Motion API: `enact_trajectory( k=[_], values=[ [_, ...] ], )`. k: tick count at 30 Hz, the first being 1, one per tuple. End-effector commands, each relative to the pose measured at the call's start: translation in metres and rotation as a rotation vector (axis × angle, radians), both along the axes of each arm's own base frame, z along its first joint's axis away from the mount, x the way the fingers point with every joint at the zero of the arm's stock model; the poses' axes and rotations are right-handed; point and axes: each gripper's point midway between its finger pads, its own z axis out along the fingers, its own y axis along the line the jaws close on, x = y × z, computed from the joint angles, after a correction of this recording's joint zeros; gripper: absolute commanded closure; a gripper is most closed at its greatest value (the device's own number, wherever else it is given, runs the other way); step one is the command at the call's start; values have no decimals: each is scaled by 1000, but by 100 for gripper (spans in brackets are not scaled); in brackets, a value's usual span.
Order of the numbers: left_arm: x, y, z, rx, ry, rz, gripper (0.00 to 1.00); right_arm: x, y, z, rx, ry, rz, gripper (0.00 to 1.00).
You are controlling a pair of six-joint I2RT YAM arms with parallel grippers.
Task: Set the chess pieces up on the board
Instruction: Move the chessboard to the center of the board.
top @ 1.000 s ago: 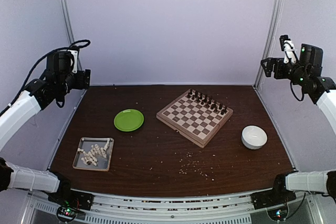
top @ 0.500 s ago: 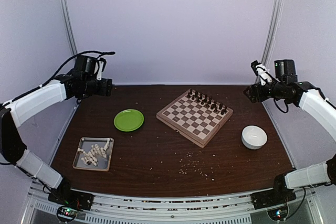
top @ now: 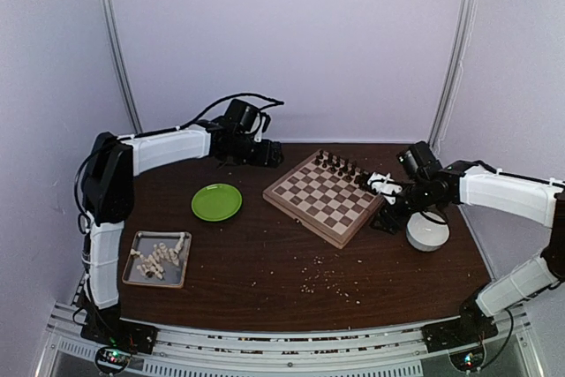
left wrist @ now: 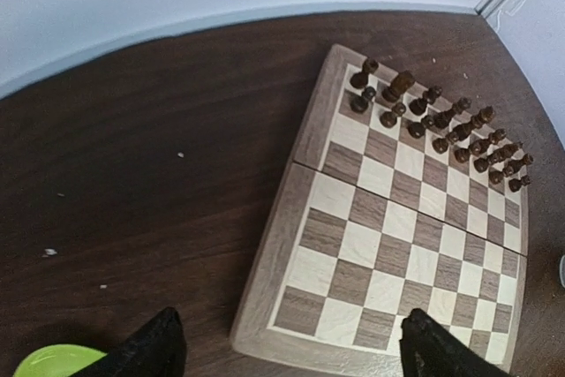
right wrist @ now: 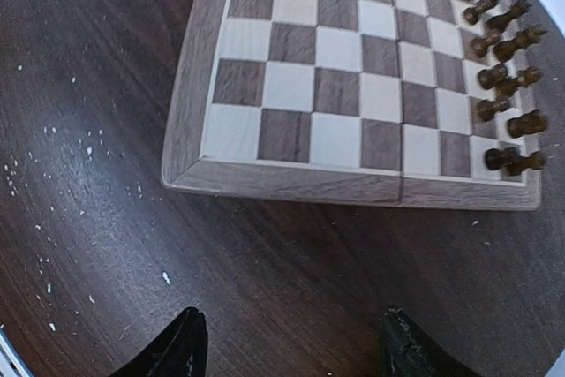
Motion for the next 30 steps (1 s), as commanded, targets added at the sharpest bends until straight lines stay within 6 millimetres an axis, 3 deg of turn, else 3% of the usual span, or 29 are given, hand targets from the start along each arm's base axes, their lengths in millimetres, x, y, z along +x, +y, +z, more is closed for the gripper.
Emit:
enact_trajectory(
  k=[1, 6, 13, 15, 16, 27, 28, 30],
  values=[
    [14, -36, -18, -124, 71, -22, 9, -6, 7, -29, -47, 73, 39, 35],
    [31, -54, -47, -159, 117, -8, 7, -1, 5, -53, -110, 117, 27, 33],
    [36, -50, -70, -166, 161, 2, 7, 11, 19, -70, -113, 202, 29, 22],
    [33, -51, -75, -170, 179, -18, 7, 10, 25, -74, -101, 234, 51, 10],
    [31, -52, -77, -172, 186, -30, 7, 11, 26, -77, -101, 244, 54, 9],
    [-1, -56, -98, -177, 268, -155, 10, 15, 35, -93, -108, 318, 68, 8],
    [-5, -57, -100, -176, 277, -166, 10, 15, 35, -93, -110, 323, 68, 1],
    [-11, -56, -104, -169, 288, -180, 11, 15, 35, -94, -112, 334, 72, 0]
  ],
)
